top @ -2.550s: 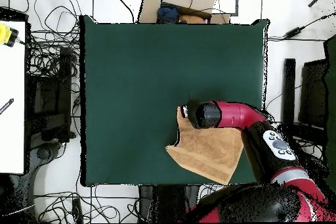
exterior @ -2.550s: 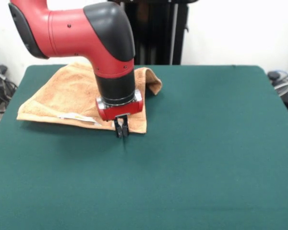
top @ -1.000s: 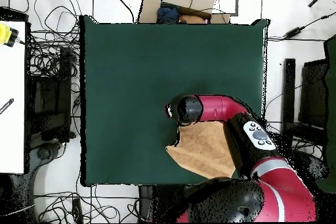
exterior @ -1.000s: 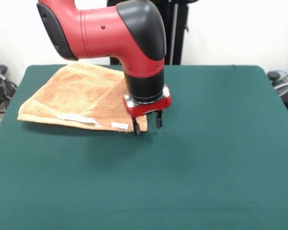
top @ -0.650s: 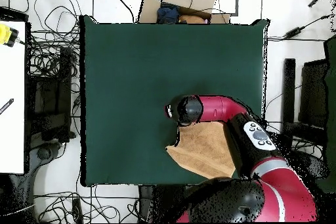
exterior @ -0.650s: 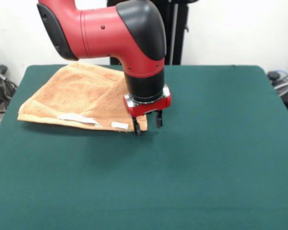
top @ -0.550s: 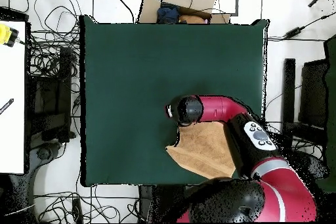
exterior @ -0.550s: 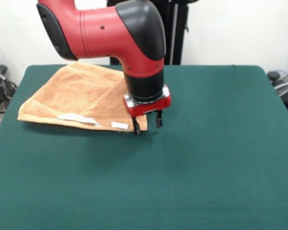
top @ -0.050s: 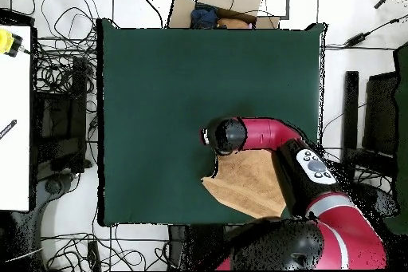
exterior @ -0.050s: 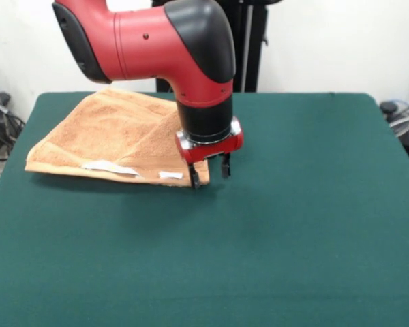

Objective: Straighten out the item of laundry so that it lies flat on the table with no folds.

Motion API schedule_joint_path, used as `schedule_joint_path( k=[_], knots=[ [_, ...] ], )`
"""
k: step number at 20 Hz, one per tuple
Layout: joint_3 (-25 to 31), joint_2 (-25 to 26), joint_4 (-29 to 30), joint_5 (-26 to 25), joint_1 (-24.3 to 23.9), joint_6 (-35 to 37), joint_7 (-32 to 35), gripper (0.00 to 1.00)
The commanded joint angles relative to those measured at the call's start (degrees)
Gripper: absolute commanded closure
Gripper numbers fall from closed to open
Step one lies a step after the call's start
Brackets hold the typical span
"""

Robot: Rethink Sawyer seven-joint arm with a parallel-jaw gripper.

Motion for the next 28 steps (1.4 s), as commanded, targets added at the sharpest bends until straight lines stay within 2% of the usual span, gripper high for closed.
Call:
schedule_joint_path(
  k=[1, 5, 15, 28],
  knots=[
    [1.7, -2.0, 5.0, -0.3, 0.9, -3.0, 4.5, 0.00],
    [1.9, -3.3, 5.8, -0.7, 0.5, -3.7, 4.1, 0.00],
    [1.8, -1.4, 5.0, -0.8, 0.3, -3.9, 3.8, 0.00],
    [2.0, -2.3, 5.3, -0.3, 0.5, -2.7, 3.7, 0.00]
  ],
)
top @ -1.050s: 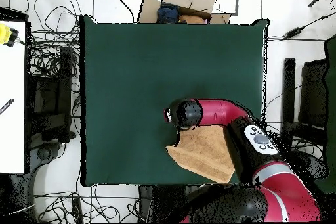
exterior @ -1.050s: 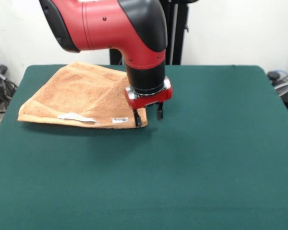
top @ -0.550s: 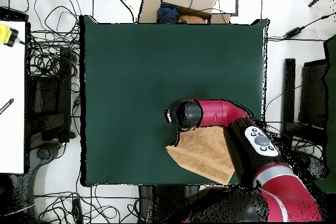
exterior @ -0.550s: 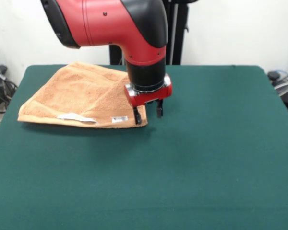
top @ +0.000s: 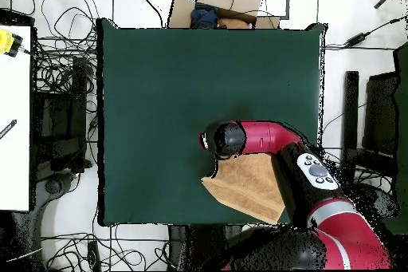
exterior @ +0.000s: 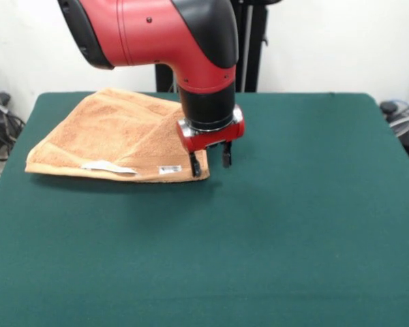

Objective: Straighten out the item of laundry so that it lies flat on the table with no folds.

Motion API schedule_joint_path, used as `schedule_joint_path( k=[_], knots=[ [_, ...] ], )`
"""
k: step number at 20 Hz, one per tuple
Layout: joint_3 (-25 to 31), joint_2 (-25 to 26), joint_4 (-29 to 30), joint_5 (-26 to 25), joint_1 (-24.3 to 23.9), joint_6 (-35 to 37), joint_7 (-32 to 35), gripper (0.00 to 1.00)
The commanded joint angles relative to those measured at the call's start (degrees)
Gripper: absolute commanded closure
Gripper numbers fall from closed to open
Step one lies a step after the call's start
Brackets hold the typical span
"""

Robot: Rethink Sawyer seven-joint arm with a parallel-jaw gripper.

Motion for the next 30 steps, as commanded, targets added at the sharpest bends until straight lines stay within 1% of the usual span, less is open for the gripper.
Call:
schedule_joint_path(
  k=[1, 9, 25, 30],
  knots=[
    [2.1, 0.2, 2.8, -0.2, 0.5, -2.5, 3.6, 0.00],
    [2.3, 0.3, 2.4, 0.0, 0.3, -1.8, 3.1, 0.00],
    [1.8, 0.7, 2.9, -0.8, 0.6, -3.8, 3.9, 0.00],
    [1.9, 0.4, 2.6, -0.7, 0.6, -3.3, 3.8, 0.00]
  ],
)
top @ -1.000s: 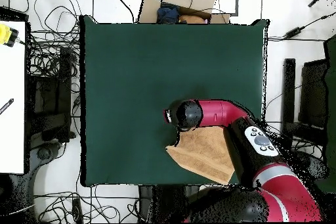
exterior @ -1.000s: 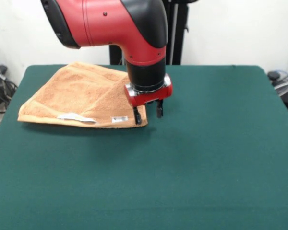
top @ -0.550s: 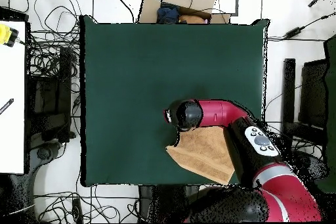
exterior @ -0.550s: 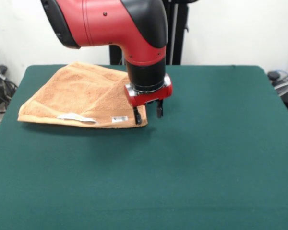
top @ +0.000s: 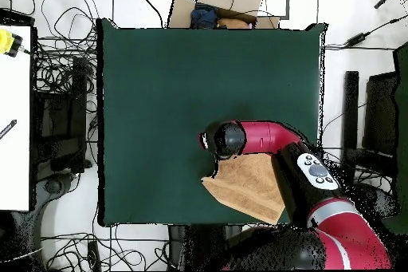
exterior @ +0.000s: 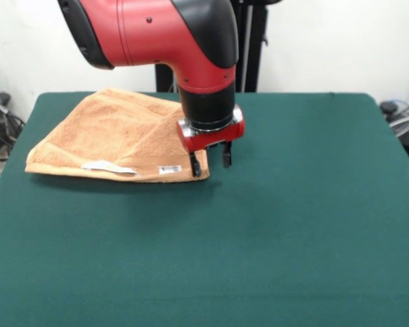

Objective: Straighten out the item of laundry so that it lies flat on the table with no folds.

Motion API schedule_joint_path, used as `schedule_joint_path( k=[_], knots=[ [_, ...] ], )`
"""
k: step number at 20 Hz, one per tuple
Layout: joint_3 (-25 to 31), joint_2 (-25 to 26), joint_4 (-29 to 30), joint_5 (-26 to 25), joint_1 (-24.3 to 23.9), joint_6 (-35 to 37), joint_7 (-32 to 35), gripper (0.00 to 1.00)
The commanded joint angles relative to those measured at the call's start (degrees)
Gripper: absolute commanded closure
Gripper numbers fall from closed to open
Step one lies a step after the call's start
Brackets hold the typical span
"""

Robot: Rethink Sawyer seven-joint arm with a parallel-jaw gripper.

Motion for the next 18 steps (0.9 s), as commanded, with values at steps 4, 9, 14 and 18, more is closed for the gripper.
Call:
schedule_joint_path(
  k=[4, 9, 14, 18],
  knots=[
    [1.7, 0.2, 2.7, -0.8, 0.7, -3.1, 3.6, 0.00],
    [0.4, 0.8, 2.3, -4.2, -2.4, -2.1, -1.4, 0.00],
    [0.2, 3.8, 1.4, -8.5, -8.2, -3.5, -6.8, 0.00],
    [0.4, 6.4, 0.9, -11.3, -9.7, -6.2, -5.9, 0.00]
  ],
)
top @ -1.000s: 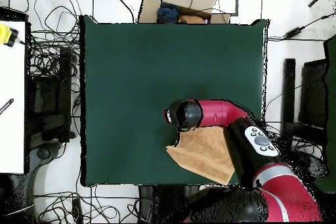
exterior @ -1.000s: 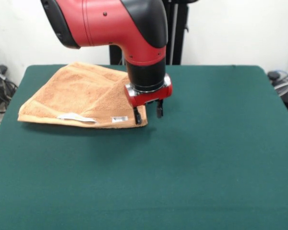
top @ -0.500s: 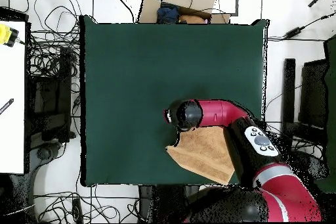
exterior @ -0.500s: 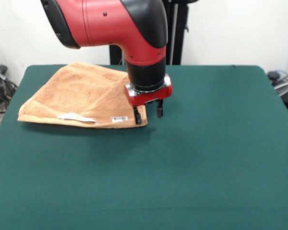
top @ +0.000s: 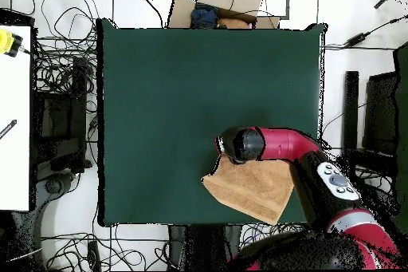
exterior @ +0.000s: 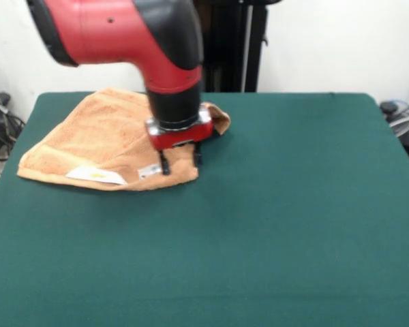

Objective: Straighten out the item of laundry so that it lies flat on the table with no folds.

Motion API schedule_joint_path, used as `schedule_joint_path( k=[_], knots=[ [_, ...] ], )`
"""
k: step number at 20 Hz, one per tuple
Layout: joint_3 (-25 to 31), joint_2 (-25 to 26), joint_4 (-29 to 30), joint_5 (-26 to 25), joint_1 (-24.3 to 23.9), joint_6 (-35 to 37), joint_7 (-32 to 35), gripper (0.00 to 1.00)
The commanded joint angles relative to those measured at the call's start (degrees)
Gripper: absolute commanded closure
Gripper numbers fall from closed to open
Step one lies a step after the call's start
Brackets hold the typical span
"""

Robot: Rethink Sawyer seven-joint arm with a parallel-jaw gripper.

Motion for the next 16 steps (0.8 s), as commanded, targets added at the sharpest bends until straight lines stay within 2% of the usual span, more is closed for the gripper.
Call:
schedule_joint_path(
  k=[1, 9, 16],
  knots=[
    [0.5, 5.7, 1.0, -8.2, -4.1, -6.1, -5.3, 0.00],
    [1.8, 2.7, 2.4, -7.2, -2.3, -3.8, -2.7, 0.00],
    [1.9, 3.0, 1.8, -6.9, -2.3, -3.5, -2.8, 0.00]
  ],
)
